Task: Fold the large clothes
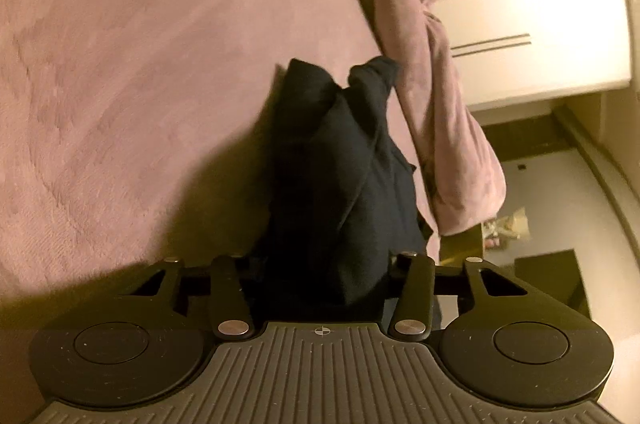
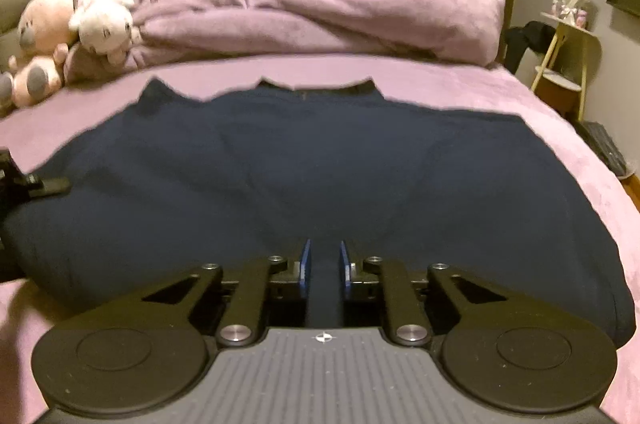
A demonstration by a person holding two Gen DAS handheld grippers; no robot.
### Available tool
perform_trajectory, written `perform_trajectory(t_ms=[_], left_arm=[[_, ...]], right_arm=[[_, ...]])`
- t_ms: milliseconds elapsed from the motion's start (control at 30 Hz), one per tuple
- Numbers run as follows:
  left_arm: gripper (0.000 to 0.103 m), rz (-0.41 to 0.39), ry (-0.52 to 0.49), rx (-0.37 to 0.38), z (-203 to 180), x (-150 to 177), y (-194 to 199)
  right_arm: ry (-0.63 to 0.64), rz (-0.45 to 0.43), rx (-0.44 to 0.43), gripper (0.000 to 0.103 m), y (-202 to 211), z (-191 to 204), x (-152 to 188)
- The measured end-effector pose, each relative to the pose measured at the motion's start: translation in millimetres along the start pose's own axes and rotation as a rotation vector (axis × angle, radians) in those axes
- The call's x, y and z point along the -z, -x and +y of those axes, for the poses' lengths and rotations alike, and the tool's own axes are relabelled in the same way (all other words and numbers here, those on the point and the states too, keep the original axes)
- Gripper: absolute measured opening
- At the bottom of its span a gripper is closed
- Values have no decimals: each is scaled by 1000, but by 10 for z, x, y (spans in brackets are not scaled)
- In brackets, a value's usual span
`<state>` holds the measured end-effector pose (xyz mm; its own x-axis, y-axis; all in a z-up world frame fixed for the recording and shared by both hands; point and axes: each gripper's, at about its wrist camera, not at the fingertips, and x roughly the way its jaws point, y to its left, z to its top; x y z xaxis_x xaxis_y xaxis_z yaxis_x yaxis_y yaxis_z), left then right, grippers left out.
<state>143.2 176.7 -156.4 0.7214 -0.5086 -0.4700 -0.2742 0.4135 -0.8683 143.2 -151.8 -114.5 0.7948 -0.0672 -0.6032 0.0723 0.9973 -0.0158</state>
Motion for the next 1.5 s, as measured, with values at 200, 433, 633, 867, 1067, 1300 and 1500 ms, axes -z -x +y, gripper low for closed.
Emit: perform_trajectory(t_ms=[200, 433, 633, 867, 1067, 1300, 1500], left_arm=[[48, -4, -86, -52, -186, 36, 54], [47, -1, -159, -93, -409, 3, 71], [46, -9, -341, -162, -871, 90, 127], [46, -29, -698, -158, -1826, 625, 154], [46, 91, -959, -67, -2392, 1492, -292], [51, 243, -1036, -94, -2273, 2228, -1043], [64, 230, -1058, -39, -2192, 2247, -1010]], right_arm=[[59, 63, -36, 14, -185, 140, 142], [-42, 10, -53, 13, -28, -43, 63], [-197, -38, 31, 13, 220, -658, 66], [-322, -43, 193, 13, 314, -1373, 110], [-405, -54, 214, 13, 357, -1687, 235], [-440, -56, 186, 13, 434, -1900, 357], [-463, -62, 147, 13, 504, -1977, 390]])
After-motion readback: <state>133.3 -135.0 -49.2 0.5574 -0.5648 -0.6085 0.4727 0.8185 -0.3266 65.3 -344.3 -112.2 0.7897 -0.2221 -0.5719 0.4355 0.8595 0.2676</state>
